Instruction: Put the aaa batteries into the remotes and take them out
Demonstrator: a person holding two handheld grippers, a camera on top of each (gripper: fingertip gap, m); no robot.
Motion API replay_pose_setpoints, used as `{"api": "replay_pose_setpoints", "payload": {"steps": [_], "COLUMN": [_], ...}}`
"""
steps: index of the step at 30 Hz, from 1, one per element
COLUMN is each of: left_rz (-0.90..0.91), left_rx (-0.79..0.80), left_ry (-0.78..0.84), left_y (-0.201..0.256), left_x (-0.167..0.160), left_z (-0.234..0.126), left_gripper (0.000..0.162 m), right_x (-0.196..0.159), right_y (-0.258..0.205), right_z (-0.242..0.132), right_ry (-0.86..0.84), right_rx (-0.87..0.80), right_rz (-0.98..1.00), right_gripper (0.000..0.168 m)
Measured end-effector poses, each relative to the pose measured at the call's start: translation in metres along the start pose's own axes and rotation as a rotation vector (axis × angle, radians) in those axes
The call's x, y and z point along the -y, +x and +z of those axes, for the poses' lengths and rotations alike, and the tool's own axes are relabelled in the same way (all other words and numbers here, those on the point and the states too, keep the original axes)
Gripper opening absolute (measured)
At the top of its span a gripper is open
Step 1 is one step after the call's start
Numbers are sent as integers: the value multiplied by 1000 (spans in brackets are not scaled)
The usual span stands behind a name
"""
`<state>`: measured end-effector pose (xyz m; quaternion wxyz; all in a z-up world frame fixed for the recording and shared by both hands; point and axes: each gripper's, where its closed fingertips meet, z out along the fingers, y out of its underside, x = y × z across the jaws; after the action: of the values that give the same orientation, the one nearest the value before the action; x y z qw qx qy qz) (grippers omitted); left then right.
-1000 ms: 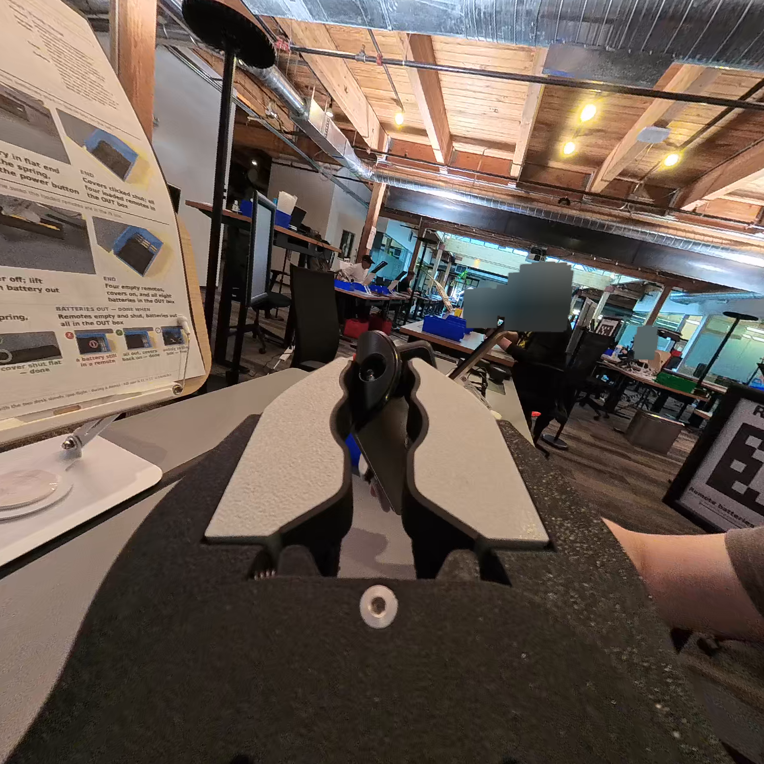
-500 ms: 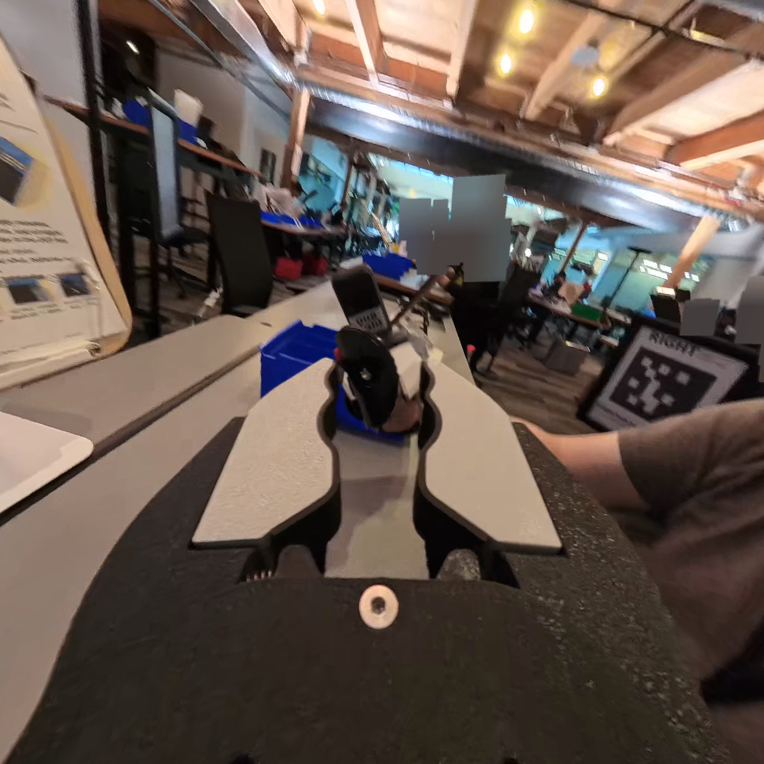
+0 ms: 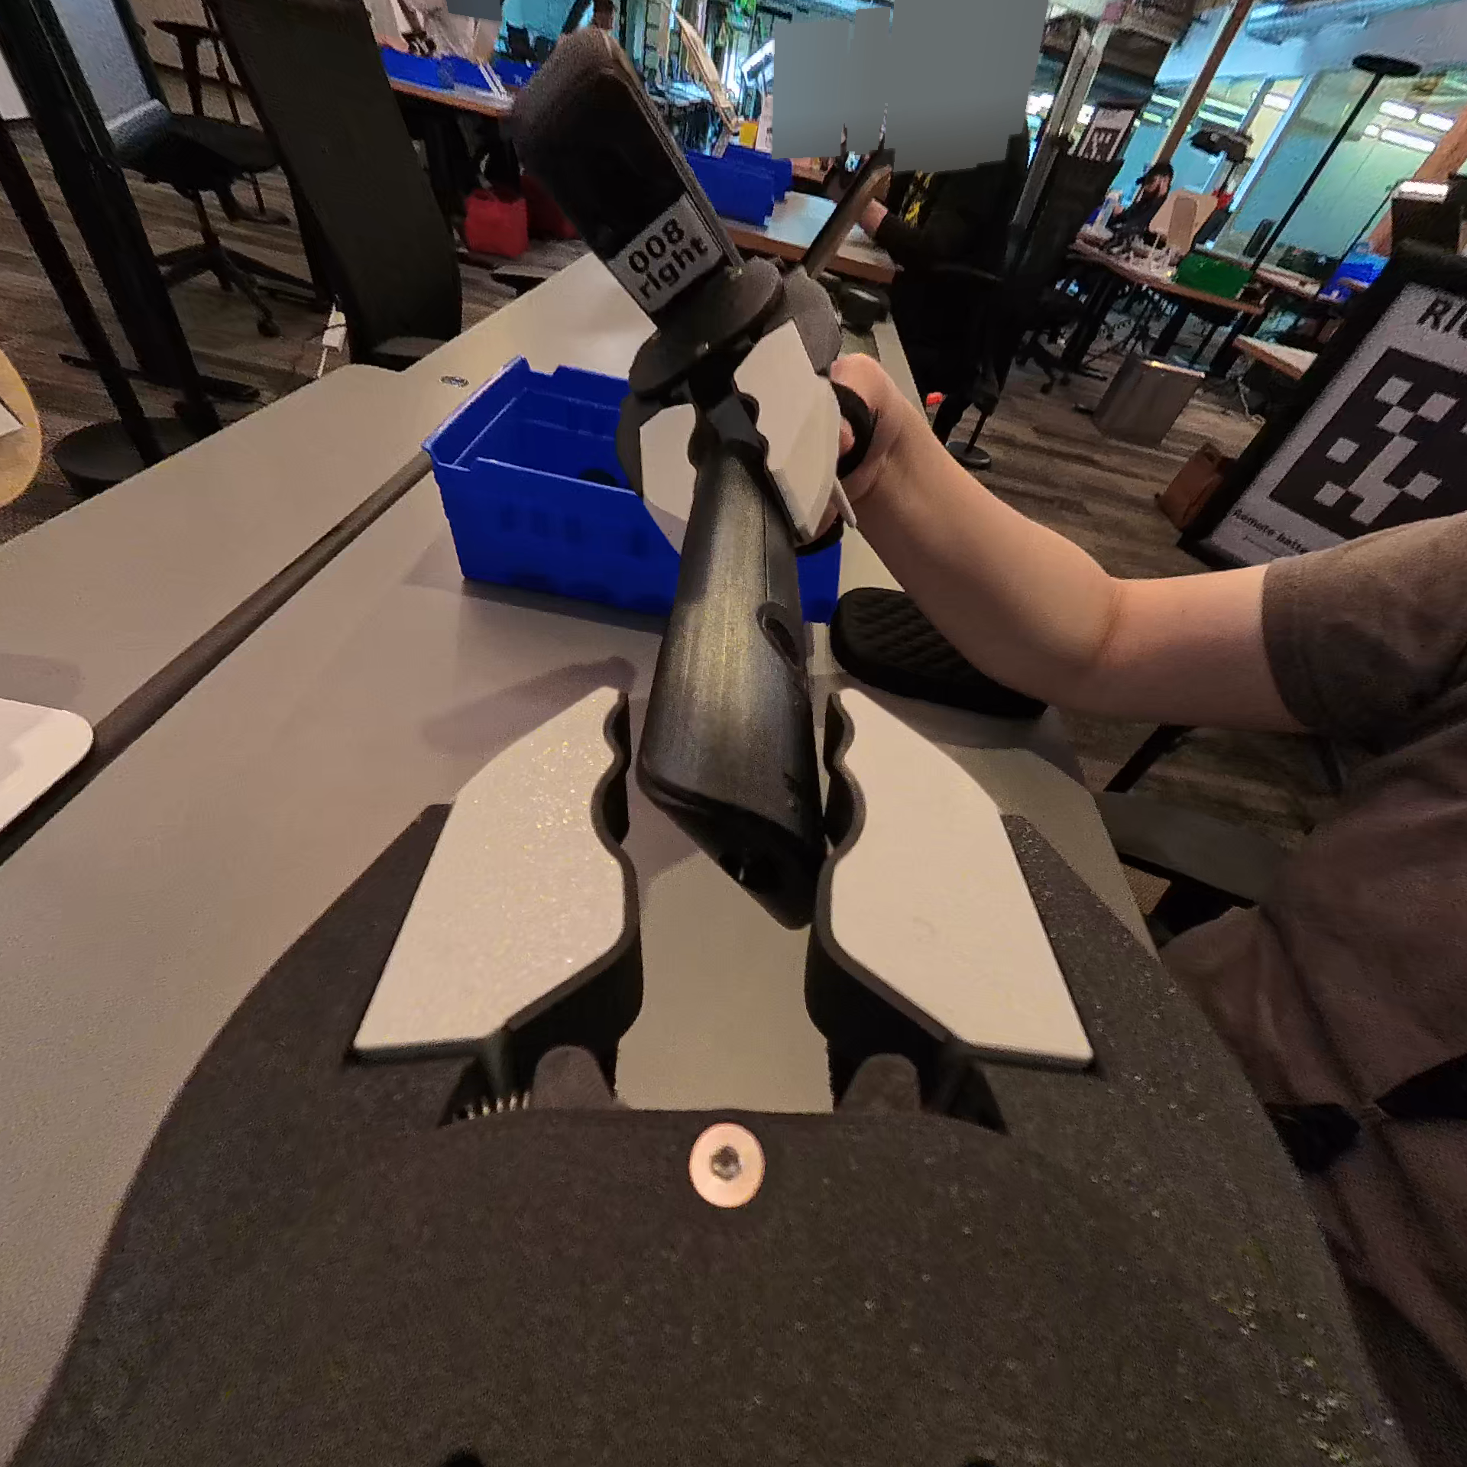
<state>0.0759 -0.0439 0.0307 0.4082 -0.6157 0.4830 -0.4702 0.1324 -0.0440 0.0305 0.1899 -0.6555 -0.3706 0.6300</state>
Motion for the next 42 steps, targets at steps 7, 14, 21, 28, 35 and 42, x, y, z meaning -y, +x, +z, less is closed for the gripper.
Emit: {"api": "replay_pose_setpoints", "payload": {"steps": [7,14,21,28,35,42], "left_rz": [-15,-24,-52,-60,-50,-45], "left_rx": [14,82,76,67,82,74], "left_ry": [10,88,57,67,63,60], "left_y": [-5,-18,-20,-18,-19,-14], "left_x": [-5,-1,-9,-8,-9,-6], "left_z": [15,21,25,26,25,26], "left_gripper": [54,48,41,40,34,32], "right_x": [5,14,10,10,9,15], "right_y": [15,19,22,20,18,12], "right_z": [-4,-7,-8,-7,-6,-10], "right_ry": [85,175,146,149,144,189], "right_rx": [27,78,15,14,13,67], "right_rz": [48,90,50,49,36,58], "right_gripper": [23,23,24,24,25,25]}}
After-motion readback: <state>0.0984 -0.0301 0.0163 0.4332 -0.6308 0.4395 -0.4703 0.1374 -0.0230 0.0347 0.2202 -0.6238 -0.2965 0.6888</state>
